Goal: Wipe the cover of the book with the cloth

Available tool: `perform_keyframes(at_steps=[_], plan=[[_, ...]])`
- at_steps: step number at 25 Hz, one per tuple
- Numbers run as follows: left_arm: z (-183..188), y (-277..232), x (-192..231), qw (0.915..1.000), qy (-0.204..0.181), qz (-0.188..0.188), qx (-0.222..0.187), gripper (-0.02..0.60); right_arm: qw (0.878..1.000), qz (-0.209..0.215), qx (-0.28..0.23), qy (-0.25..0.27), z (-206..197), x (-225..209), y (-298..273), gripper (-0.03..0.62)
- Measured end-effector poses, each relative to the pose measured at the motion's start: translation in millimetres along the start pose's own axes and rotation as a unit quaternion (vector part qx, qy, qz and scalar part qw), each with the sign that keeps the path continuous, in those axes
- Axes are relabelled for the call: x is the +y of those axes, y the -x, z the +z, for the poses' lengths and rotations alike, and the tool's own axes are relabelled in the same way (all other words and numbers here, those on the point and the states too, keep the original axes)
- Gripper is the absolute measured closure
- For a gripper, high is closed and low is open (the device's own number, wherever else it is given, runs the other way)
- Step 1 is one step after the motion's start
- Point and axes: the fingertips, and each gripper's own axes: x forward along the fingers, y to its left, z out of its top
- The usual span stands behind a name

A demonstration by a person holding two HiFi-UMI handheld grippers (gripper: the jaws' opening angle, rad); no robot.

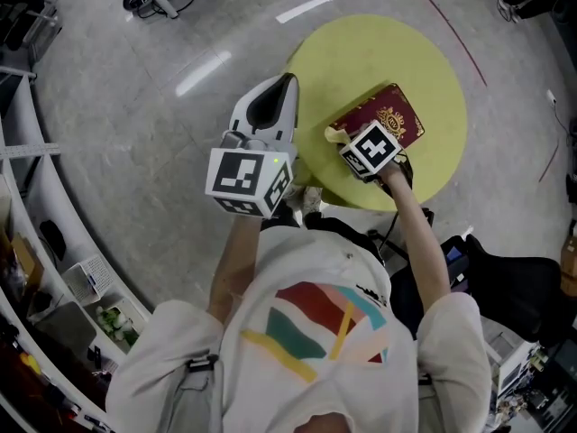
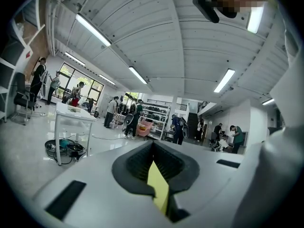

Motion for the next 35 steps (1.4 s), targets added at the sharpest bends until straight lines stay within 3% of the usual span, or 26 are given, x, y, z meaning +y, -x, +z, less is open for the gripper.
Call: perform_keyframes(at_steps=[6,18,24,28,35], plan=[[3,-1,2,1.0,-0.001,0.0,-0.005,0.566,1.0,-0.013,-0.013,0.007,6,-10,13,0.566],[11,-8,-6,0.9999,-0.006,-0.008,-0.01,0.566,0.986,-0.144,-0.066,0.045,36,-86,94,0.566],[16,-11,-7,0.9999,-0.005,-0.01,-0.01,0.566,0.985,-0.154,-0.063,0.046,35,-94,106,0.566],[11,-13,-8,0.9999,-0.004,-0.008,-0.004,0.566,0.983,-0.165,-0.041,0.065,31,-109,104,0.566],[-4,-11,-3,0.9998,-0.005,0.012,0.017,0.566,0.97,-0.16,0.068,0.17,26,-164,80,0.566]])
